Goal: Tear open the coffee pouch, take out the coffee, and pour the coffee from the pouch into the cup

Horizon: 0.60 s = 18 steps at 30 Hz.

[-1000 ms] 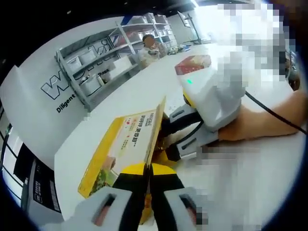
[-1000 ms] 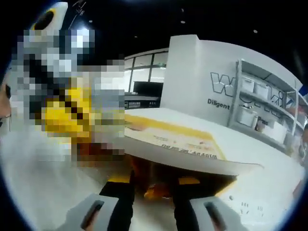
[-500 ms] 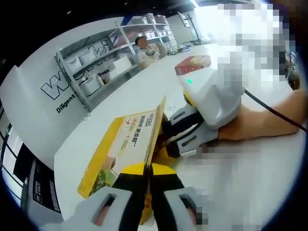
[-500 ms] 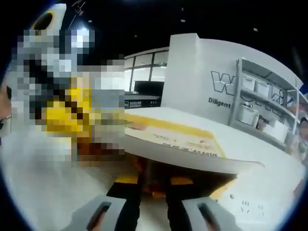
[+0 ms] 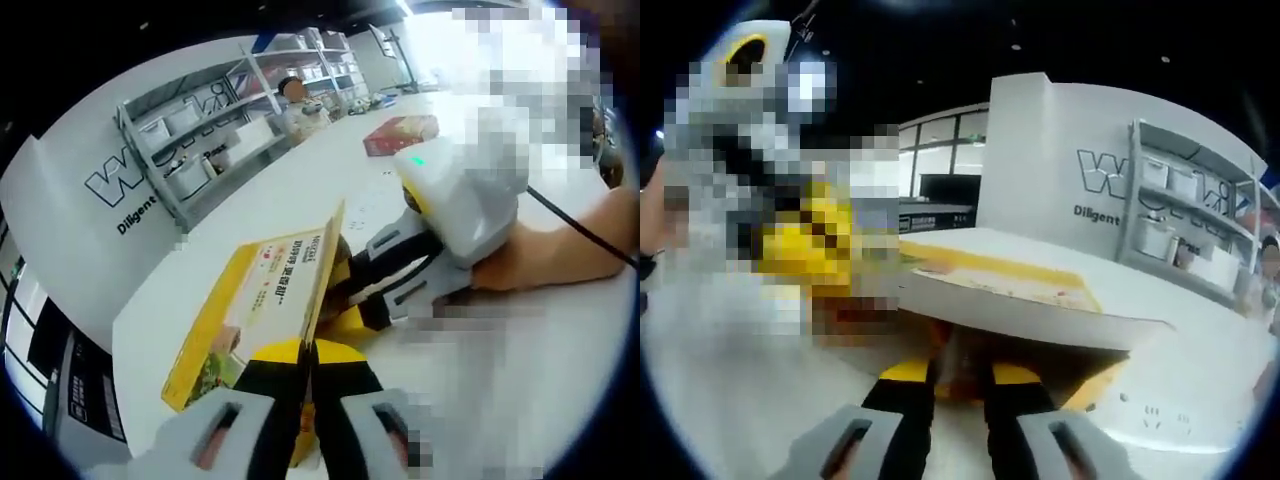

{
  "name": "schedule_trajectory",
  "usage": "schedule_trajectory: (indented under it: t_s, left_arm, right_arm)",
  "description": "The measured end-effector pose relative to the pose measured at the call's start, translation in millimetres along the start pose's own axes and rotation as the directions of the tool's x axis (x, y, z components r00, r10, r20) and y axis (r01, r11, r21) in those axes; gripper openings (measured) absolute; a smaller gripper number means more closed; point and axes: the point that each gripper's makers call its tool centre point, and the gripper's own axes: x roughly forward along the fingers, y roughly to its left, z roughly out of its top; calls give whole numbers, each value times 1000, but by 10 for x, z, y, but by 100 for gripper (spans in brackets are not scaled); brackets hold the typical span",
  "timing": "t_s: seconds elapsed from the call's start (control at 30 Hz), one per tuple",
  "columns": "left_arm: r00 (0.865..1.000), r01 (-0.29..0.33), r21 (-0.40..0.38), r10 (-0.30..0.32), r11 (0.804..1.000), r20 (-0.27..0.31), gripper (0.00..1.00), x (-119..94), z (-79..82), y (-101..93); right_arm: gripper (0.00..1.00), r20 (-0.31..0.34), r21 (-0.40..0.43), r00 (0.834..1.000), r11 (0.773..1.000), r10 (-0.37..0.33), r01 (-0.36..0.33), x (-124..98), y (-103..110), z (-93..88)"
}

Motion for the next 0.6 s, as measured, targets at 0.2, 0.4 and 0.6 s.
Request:
schedule_trajectory:
  t_s: [0.2, 0.4, 0.6]
  left_arm:
    - [1000, 4, -9, -3, 1000, 7, 5, -3, -5, -2]
    - [1000, 6, -13, -6, 1000, 11, 5, -10, -3, 0]
    - [1000, 11, -23, -10, 1000, 21, 5, -21, -13, 0]
  right_arm:
    - [20, 23, 17, 1000, 1000, 12, -13, -121, 28, -1]
    - [20, 51, 35, 999, 999, 14, -16, -219, 28, 17]
    - [20, 56, 28, 998, 999, 16, -17, -284, 103, 15]
